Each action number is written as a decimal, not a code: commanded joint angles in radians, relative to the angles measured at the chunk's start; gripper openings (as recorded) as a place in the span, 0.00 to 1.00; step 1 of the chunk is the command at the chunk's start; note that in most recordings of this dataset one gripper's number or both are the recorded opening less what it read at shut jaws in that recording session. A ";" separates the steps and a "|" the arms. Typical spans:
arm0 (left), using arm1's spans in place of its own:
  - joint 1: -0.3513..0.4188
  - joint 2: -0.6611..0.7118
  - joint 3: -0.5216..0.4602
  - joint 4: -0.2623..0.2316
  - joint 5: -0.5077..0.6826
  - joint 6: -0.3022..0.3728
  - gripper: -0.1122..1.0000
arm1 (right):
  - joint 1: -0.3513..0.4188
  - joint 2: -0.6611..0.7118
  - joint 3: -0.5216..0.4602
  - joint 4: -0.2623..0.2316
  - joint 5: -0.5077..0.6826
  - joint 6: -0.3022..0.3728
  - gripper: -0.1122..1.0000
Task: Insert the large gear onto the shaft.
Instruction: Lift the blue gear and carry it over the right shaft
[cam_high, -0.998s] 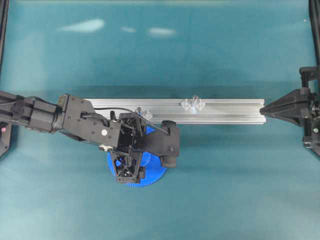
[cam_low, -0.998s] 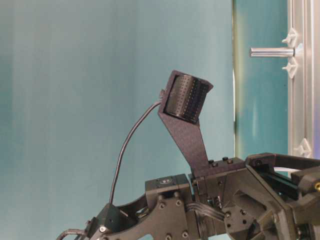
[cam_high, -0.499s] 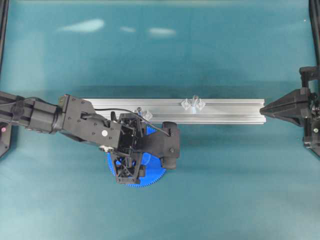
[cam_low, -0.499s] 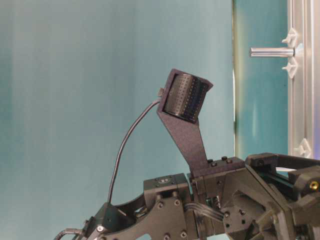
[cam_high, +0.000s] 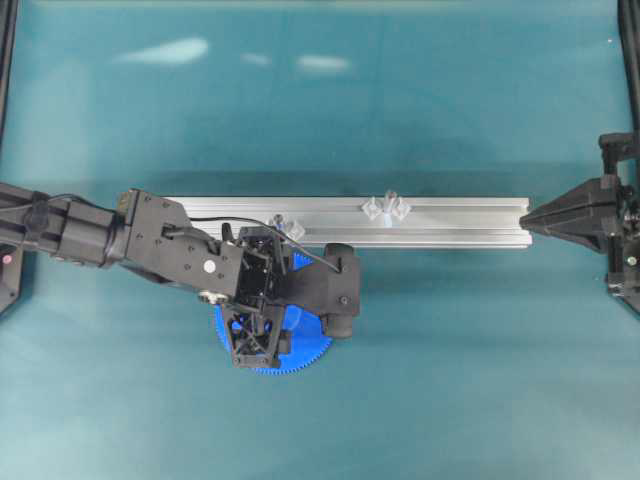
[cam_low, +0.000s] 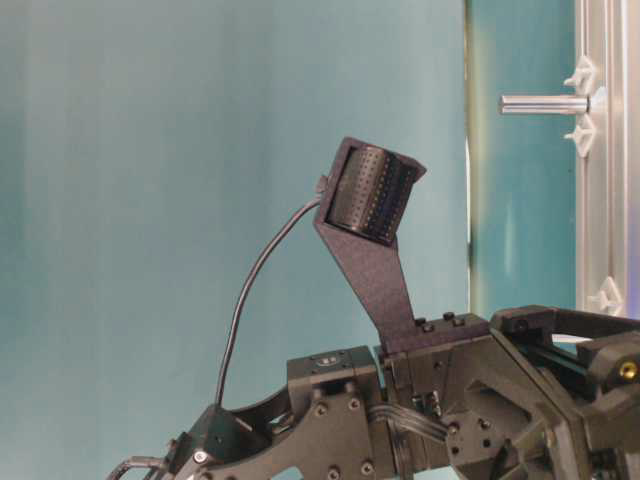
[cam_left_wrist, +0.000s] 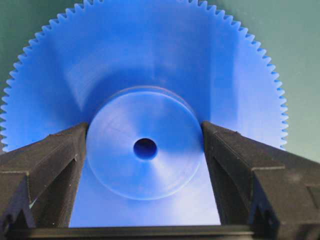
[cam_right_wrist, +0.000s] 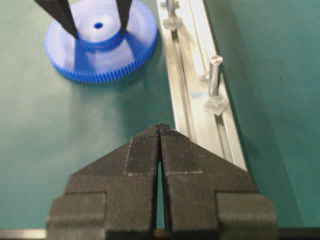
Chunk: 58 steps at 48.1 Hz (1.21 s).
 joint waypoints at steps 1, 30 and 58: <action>-0.002 -0.009 -0.003 0.003 0.011 -0.002 0.78 | -0.002 0.006 -0.009 0.002 -0.005 0.009 0.12; -0.002 -0.032 -0.126 0.003 0.141 0.006 0.78 | -0.002 0.006 -0.006 0.002 -0.006 0.009 0.12; 0.018 -0.038 -0.308 0.006 0.278 0.072 0.78 | -0.002 0.000 -0.002 0.002 -0.006 0.009 0.12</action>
